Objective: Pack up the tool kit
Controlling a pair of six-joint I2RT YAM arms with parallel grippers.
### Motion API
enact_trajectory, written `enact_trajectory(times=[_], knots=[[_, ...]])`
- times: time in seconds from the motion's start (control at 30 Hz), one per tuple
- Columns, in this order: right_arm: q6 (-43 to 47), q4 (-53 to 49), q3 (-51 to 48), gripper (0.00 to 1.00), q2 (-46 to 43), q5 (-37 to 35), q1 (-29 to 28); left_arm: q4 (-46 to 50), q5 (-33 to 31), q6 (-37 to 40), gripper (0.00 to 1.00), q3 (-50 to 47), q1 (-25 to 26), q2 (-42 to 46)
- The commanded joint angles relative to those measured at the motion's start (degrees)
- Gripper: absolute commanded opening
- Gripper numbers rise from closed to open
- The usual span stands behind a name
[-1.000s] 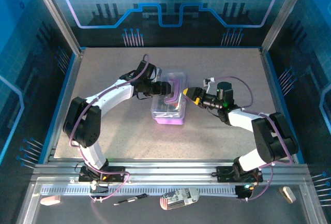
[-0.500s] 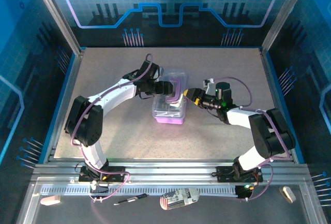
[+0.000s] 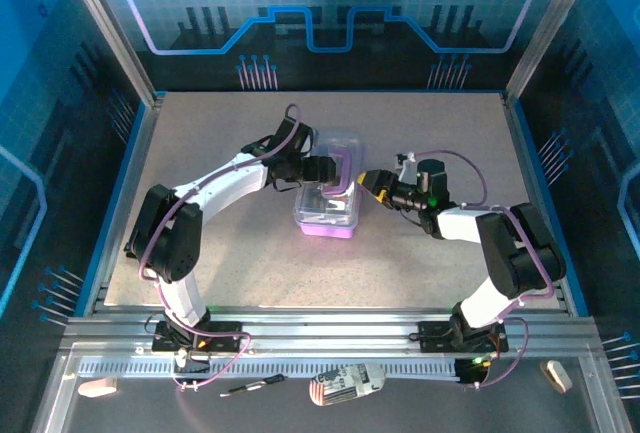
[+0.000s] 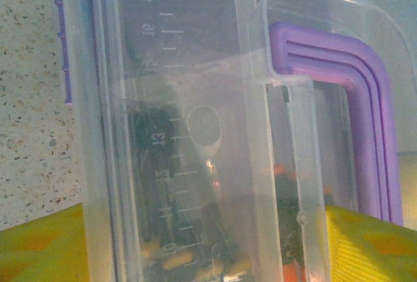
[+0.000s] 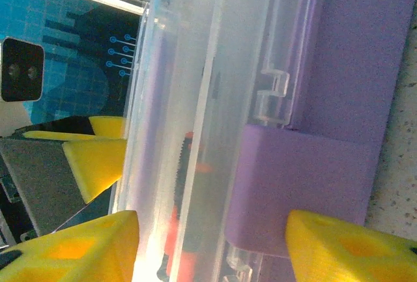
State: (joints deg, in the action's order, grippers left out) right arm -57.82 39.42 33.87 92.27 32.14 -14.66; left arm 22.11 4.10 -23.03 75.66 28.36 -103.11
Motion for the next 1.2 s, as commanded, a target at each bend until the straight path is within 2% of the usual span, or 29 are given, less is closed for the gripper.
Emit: enact_trajectory(times=[0.0, 0.27, 0.57, 0.83, 1.17], knots=[[-0.2, -2.2, -0.7, 0.59, 1.6, -0.9, 0.9, 10.6, -0.7, -2.0, 0.64, -5.8, -0.1, -8.9], [1.5, -5.2, -0.2, 0.52, 1.5, -2.2, 1.8, 10.7, -0.5, -2.3, 0.64, -5.7, -0.1, -8.6], [3.1, -7.0, 1.3, 0.57, 2.7, -2.6, 1.9, 10.4, 0.1, -2.4, 0.64, -5.8, 0.0, -8.6], [2.7, -6.0, 2.1, 0.58, 5.8, -1.8, 1.5, 10.1, 0.5, -2.4, 0.63, -6.0, 0.3, -8.8], [4.5, -10.4, 2.7, 0.6, 2.0, -2.0, 3.5, 9.9, 0.0, -2.1, 0.63, -6.4, 0.4, -8.7]])
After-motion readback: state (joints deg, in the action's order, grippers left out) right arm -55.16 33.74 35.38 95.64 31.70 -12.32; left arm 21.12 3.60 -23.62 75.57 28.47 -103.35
